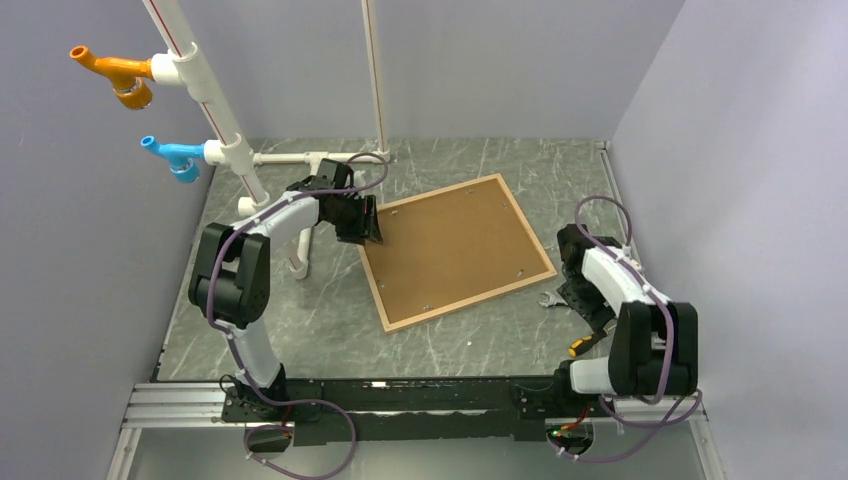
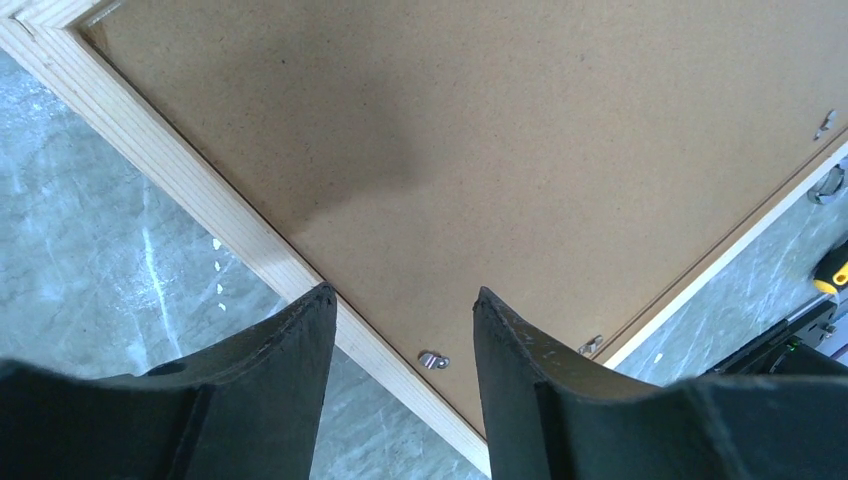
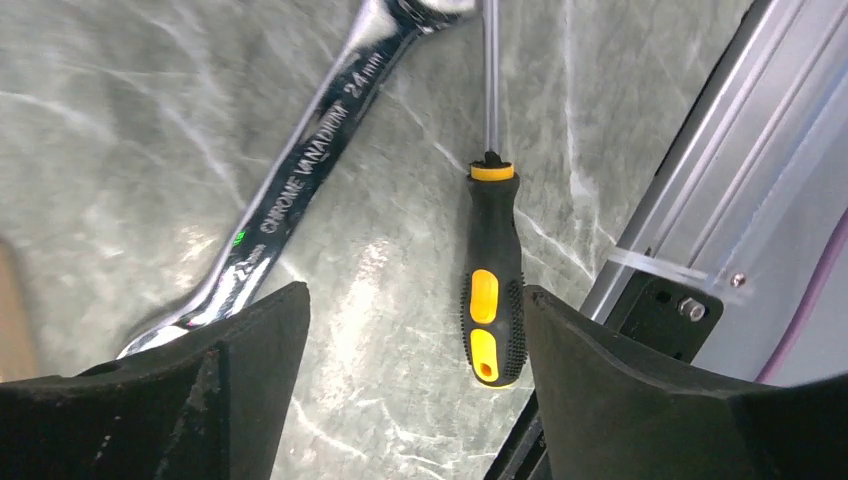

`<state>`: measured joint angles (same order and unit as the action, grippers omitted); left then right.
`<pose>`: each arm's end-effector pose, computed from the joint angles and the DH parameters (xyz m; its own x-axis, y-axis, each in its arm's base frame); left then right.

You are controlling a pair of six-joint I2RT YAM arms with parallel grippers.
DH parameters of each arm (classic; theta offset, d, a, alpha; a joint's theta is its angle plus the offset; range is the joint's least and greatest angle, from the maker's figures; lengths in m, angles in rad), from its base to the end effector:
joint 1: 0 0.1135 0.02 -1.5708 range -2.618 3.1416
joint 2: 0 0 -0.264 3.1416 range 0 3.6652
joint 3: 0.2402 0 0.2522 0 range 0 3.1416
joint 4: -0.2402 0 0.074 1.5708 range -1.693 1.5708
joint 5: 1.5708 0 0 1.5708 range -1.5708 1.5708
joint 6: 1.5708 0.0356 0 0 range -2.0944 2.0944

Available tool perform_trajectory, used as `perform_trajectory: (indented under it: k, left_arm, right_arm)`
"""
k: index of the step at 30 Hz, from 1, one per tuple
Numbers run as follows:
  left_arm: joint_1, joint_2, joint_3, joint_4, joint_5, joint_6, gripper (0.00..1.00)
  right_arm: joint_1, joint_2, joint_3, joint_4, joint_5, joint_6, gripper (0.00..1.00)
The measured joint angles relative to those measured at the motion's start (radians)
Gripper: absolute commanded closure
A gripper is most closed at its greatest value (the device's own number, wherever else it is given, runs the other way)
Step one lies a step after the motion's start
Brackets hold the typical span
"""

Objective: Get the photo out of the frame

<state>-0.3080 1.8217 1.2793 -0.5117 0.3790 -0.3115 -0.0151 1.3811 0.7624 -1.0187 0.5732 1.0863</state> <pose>0.3574 -0.1275 0.2011 -0.9284 -0.0035 -0.3716 0.1800 0.8707 -0.4576 0.1973 -0.0223 0.1759 -0.4854 0.7509 -0.4479 0.8720 0.3782 -0.3109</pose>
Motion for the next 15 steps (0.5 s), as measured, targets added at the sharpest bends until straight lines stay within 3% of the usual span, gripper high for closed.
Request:
perform_trajectory:
  k: [6, 11, 15]
  left_arm:
    - [0.0, -0.045, 0.0, 0.009, 0.002, 0.005, 0.37]
    - [0.0, -0.101, -0.003, 0.026, 0.006, 0.02, 0.33]
    - [-0.001, -0.132, -0.014, 0.048, 0.027, 0.038, 0.26]
  right_arm:
    - [0.04, -0.148, 0.035, 0.018, -0.005, -0.104, 0.15]
    - [0.22, -0.242, 0.079, 0.055, -0.049, -0.19, 0.12]
    - [0.31, -0.311, 0.066, 0.124, -0.193, -0.248, 0.12]
